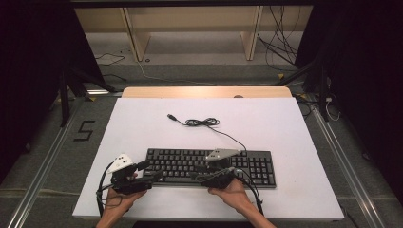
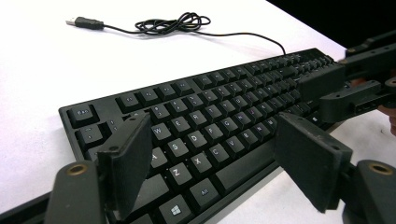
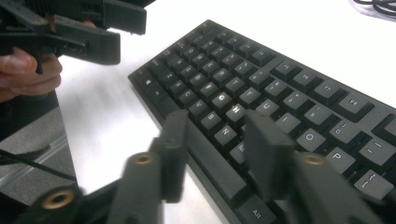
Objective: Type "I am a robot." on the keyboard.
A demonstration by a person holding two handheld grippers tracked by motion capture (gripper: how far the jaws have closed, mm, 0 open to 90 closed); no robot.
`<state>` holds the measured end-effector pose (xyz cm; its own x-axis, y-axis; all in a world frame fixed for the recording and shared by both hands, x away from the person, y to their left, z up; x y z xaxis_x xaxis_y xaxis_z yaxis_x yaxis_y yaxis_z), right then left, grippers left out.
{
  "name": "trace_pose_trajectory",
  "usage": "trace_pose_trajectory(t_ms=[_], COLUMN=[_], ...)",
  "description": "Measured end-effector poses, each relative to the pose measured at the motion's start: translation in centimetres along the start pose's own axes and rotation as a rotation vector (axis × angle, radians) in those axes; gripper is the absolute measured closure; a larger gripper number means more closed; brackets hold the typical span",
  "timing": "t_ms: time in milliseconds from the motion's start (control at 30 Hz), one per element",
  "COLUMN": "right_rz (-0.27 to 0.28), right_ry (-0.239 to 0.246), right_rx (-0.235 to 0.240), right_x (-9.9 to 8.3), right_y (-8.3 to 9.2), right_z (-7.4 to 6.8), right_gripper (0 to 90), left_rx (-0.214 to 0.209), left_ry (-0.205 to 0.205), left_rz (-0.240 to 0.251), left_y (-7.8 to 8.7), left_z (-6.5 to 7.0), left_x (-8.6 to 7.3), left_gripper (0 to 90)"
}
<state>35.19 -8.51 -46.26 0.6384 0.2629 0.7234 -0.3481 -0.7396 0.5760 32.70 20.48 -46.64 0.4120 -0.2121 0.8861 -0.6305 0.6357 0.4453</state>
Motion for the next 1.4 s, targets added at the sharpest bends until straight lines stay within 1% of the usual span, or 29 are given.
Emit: trace_pose_trajectory(t_ms=[67, 100, 133, 167, 200, 267, 467, 800, 1100, 1333, 1400], right_rz=[-0.004, -0.004, -0.008, -0.013, -0.013, -0.026, -0.048, -0.084, -0.092, -0.096, -0.107], right_ry=[0.008, 0.008, 0.018, 0.024, 0.024, 0.033, 0.042, 0.053, 0.051, 0.053, 0.05], right_rx=[0.007, 0.007, 0.006, 0.006, 0.006, -0.002, -0.013, -0.051, -0.071, -0.07, -0.077], right_x=[-0.1, -0.1, -0.2, -0.3, -0.3, -0.5, -0.8, -1.2, -1.3, -1.4, -1.5], right_y=[0.0, 0.0, -0.1, -0.2, -0.2, -0.4, -0.9, -2.0, -2.3, -2.5, -2.6], right_z=[-0.1, -0.1, -0.3, -0.3, -0.3, -0.5, -0.6, -0.5, -0.3, -0.1, -0.2], right_gripper=[70.0, 70.0, 75.2, 77.5, 77.5, 83.3, 90.0, 90.0, 90.0, 90.0, 90.0], left_rx=[0.002, 0.002, 0.004, 0.006, 0.006, 0.012, 0.015, 0.015, 0.015, 0.014, 0.014], left_ry=[-0.001, -0.001, -0.002, -0.002, -0.002, 0.005, 0.005, 0.006, 0.006, 0.006, 0.007], left_rz=[-0.001, -0.001, -0.002, -0.003, -0.003, -0.006, -0.007, -0.008, -0.008, -0.008, -0.008], left_y=[0.0, 0.0, 0.0, 0.0, 0.0, -0.1, -0.1, -0.2, -0.2, -0.2, -0.2], left_z=[0.0, 0.0, -0.1, -0.2, -0.2, -0.4, -0.5, -0.5, -0.4, -0.5, -0.4], left_x=[0.0, 0.0, 0.0, -0.1, -0.1, -0.1, -0.2, -0.2, -0.2, -0.2, -0.2], left_gripper=[27.4, 27.5, 27.5, 27.5, 27.5, 27.5, 27.5, 27.5, 27.5, 27.5, 27.5])
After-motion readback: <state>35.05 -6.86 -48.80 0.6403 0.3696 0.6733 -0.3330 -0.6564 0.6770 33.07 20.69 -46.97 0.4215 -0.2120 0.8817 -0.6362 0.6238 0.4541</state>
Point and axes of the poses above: each handheld gripper's, and its own axes: y roughly backward along the jaws, x roughly out of its top, z roughly to its right, the point moved 1 cm from there along -y, roughly forward along the jaws, and after that the axes turned 9 degrees about -y, right-handed, at the moved point
